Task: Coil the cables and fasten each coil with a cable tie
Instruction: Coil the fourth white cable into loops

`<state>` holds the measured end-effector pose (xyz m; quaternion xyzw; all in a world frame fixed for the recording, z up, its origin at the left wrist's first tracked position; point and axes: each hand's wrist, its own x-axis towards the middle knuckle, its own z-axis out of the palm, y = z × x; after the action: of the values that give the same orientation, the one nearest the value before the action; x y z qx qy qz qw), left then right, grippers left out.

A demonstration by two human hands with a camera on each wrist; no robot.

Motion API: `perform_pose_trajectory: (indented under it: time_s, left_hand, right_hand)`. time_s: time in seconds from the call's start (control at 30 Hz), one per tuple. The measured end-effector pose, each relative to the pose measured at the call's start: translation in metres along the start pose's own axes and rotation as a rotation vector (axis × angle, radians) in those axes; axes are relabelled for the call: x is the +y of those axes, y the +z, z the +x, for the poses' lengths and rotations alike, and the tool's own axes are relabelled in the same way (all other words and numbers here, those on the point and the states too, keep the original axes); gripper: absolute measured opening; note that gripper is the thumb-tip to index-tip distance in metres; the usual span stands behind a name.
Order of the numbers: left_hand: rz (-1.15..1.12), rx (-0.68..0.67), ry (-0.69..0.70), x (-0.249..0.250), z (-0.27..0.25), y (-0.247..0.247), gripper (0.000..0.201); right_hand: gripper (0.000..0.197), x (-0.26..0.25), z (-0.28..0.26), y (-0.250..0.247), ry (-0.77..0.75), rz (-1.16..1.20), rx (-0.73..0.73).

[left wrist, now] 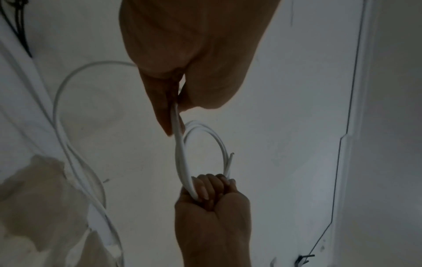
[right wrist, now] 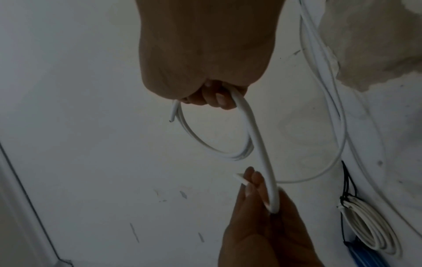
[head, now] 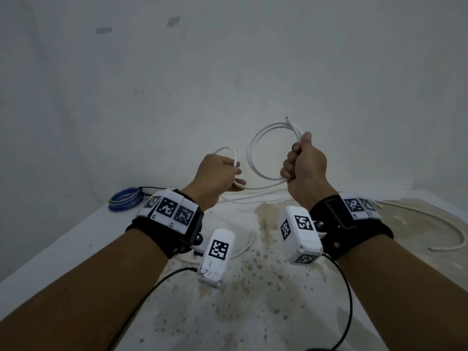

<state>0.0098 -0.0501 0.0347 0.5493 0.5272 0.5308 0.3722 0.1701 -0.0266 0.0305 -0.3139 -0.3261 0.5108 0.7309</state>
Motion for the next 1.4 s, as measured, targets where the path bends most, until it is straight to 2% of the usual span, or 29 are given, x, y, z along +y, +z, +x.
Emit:
perform_pose_trajectory:
  time_s: [0.13,0.23,0.33,0.47,0.53,0.6,0.67,0.73,0.83,0.97,1.07,1.13,1.2,1.33,1.4]
  left_hand:
    - [0.174,-0.089,-0.047,-0.004,-0.004,-0.002,0.011]
    - [0.252,-0.078,0.038,-0.004,-0.002,-0.004,0.015]
    - [0.305,0.002,0.116,-0.002,0.008,-0.008,0.019]
    - [0.388,0.221,0.227,-0.002,0.028,-0.017,0.031]
    - [0.384,0.241,0.259,-0.002,0.035,-0.018,0.031]
    - [0.437,0.198,0.246,-0.005,0.041,-0.019,0.023]
    - [0.465,0.135,0.200,-0.011,0.044,-0.021,0.013]
    - [0.367,0.067,0.118,-0.020,0.044,-0.024,0.010]
    - [0.184,-0.001,0.078,-0.024,0.042,-0.023,0.013]
    - [-0.041,0.062,0.043,-0.022,0.052,-0.020,0.012]
    - [-0.097,0.086,-0.002,-0.024,0.059,-0.021,0.014]
    - [-0.014,0.074,0.036,-0.028,0.061,-0.021,0.020]
    - [0.088,0.107,0.137,-0.032,0.063,-0.021,0.023]
    - [0.152,0.159,0.298,-0.034,0.061,-0.021,0.021]
    - [0.187,0.166,0.335,-0.034,0.060,-0.020,0.022]
  right_hand:
    - [0.046,-0.001,0.001,0.002,-0.048,-0.074,-0.021]
    - [0.046,0.000,0.002,0.007,-0.089,-0.153,-0.063]
    - [0.046,0.002,0.001,0.014,-0.070,-0.158,-0.148]
    - [0.046,0.016,-0.001,0.016,0.014,-0.211,-0.237]
    - [0.046,0.027,-0.001,0.015,0.040,-0.227,-0.232]
    - [0.046,0.035,0.003,0.015,0.095,-0.137,-0.192]
    - [0.046,0.037,0.008,0.015,0.185,0.058,-0.168]
    - [0.047,0.039,0.014,0.016,0.240,0.176,-0.181]
    - [0.046,0.045,0.017,0.022,0.227,0.088,-0.193]
    - [0.046,0.060,0.024,0.024,0.166,-0.027,-0.112]
    - [0.046,0.067,0.030,0.021,0.130,-0.070,-0.053]
    - [0.046,0.071,0.030,0.019,0.156,-0.096,-0.077]
    - [0.046,0.073,0.028,0.019,0.199,-0.107,-0.122]
    - [0.047,0.069,0.023,0.019,0.222,-0.110,-0.182]
    - [0.047,0.066,0.021,0.020,0.219,-0.125,-0.200]
